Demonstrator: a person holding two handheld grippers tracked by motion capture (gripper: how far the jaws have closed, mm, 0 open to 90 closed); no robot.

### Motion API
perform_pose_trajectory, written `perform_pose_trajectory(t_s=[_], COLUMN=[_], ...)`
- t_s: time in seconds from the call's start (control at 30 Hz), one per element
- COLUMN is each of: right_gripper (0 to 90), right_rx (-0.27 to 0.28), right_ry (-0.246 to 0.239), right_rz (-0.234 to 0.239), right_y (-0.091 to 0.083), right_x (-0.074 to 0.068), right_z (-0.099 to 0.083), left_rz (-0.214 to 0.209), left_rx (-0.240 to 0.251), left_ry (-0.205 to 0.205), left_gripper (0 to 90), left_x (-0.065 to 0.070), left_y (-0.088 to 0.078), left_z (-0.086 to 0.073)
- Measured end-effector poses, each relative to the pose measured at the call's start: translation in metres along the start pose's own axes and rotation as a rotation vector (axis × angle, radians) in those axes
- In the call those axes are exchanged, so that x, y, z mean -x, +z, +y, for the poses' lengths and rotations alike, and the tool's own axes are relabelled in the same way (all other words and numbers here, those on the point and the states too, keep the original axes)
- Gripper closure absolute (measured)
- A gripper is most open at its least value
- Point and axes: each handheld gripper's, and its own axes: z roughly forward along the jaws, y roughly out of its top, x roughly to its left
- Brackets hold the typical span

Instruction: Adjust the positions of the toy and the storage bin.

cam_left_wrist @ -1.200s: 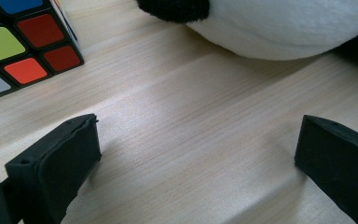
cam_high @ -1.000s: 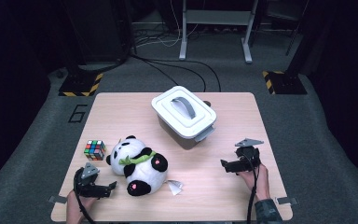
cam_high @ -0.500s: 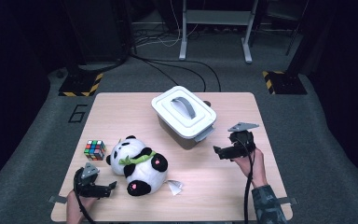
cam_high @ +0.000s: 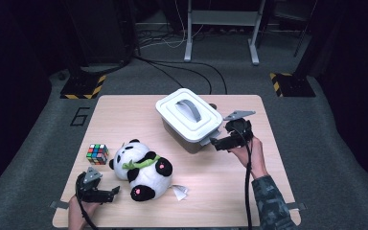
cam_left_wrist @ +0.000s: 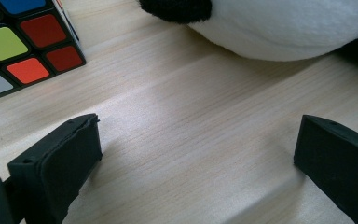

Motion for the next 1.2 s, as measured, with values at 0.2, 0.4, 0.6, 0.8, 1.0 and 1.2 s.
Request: perform_pose_trajectory(t_s=[0.2,0.4,0.6,0.8,1.0,1.2], right_gripper=[0.0,0.0,0.0,18.0,34.2,46.8], right_rx=[0.004,0.014,0.017,0.036,0.036,0.02], right_ry=[-0.02,-0.035,-0.036,-0.017,-0.007,0.005], right_rz=[0.028,0.048,0.061,0.078,0.049,0.035], right_y=[0.013,0.028,0.042,0.062,0.078,0.09], right_x=[-0.005,-0.009,-0.01,-0.007,-0.005,-0.003], right_z=[0.02,0.032,0.042,0.054,0.06,0.061], left_rz=[0.001,0.003,0.002,-0.001,0.0,-0.001], left_rx=[0.001,0.002,0.001,0.007,0.008,0.006], left_ry=[-0.002,-0.002,-0.002,-0.008,-0.01,-0.01], left_gripper=[1.0,1.1,1.4,2.3,2.6,3.3], left_x=[0.0,0.0,0.0,-0.001,-0.001,-0.001], left_y=[0.0,0.0,0.0,-0.001,-0.001,-0.001], left_z=[0.0,0.0,0.0,0.0,0.0,0.0])
